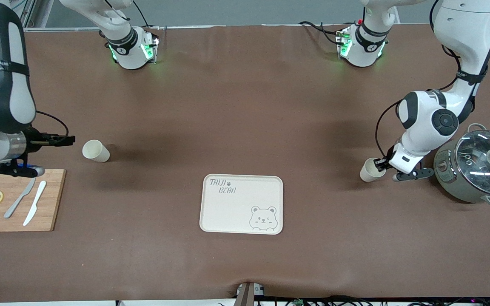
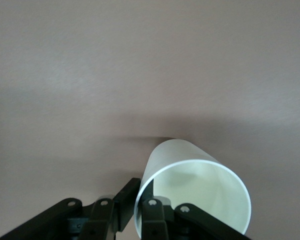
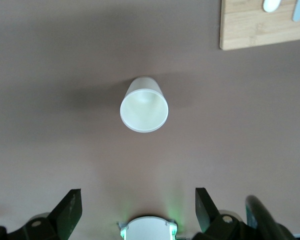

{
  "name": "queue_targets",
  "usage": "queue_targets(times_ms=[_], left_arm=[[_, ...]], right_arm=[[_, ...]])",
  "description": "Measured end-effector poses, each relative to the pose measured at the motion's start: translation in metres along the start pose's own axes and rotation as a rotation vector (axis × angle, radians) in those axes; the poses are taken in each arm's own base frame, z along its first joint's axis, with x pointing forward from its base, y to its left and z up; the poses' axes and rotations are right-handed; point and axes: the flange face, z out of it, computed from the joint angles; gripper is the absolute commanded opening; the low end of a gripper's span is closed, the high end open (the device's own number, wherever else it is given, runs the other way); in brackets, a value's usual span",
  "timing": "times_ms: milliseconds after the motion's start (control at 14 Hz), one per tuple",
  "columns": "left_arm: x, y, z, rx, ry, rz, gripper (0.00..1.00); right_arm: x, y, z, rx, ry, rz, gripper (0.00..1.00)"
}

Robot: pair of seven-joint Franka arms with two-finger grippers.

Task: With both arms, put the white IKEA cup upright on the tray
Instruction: 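Grasp the cups, the left gripper one cup, the right gripper the other, then carry the cup onto the bear tray with the left gripper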

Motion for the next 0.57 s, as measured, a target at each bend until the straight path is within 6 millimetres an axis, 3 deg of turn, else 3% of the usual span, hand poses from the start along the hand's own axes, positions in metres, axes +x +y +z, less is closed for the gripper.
queue_targets(times_ms=[143,500,571], left_arm=[[0.004,0.036,-0.009,-0.014,0.020,-0.027,0.00],[0.014,0.151,-0.040,-0.039,0.010,-0.121,0.00],[0.016,0.177,-0.044,-0.042,0.000,-0.155,0.00]], right_arm=[[0.006,0.005,0.028,0.002,0.002,0.008,1.00],[0.013,0.039,0.062,0.020,0.057,-0.044,1.00],[0.013,0.043,0.072,0.021,0.075,-0.046,0.91]])
